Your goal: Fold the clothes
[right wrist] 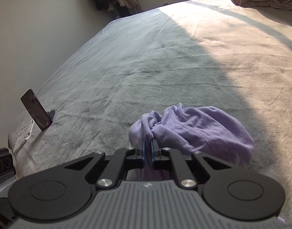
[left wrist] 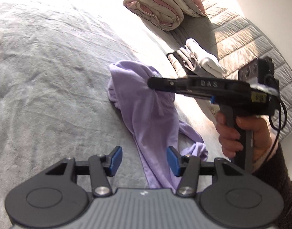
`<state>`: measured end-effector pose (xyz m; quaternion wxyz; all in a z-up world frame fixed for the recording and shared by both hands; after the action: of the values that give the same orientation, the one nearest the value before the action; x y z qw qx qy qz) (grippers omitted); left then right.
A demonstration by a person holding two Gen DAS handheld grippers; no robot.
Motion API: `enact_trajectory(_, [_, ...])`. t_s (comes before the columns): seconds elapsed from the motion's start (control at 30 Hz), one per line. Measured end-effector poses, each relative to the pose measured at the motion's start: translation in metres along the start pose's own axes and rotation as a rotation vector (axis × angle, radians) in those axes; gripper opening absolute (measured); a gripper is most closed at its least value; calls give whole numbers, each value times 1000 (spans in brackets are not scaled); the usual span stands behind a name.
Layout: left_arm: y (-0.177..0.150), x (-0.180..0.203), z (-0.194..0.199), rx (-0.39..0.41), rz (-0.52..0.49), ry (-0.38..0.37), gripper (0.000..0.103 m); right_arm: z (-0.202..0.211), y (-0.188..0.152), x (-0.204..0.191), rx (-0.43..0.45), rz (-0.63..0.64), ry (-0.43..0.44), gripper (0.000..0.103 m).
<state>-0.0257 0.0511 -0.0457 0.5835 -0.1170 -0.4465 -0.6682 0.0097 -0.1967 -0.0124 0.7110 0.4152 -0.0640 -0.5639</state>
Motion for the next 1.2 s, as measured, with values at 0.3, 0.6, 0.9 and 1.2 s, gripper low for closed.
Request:
enact_trajectory(0.3, [20, -20, -2, 81, 182, -39, 54, 17, -23, -20, -70, 64, 152, 9])
enact_trajectory(0.6, [25, -17, -22, 92, 218, -54, 54, 31, -54, -34, -175, 143, 247, 9])
enact_trajectory(0.9, [18, 11, -46, 38, 59, 27, 47, 38, -74, -34, -222, 227, 161, 15])
enact_trajectory(1.2, [6, 21, -25, 67, -79, 87, 14, 64, -47, -17, 8, 210, 23, 62])
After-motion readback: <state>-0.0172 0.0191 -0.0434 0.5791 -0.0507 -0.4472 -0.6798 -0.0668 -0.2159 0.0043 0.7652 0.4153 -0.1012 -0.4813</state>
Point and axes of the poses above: each gripper's, at about its wrist camera, not at the fingertips, and z roughly against the way its jaws point, x to its right, y to its top, the point moved 1 cm from there along -z, roughly the way its jaws point, and after that the axes turned 4 degrees about z, right-handed, at the moved point
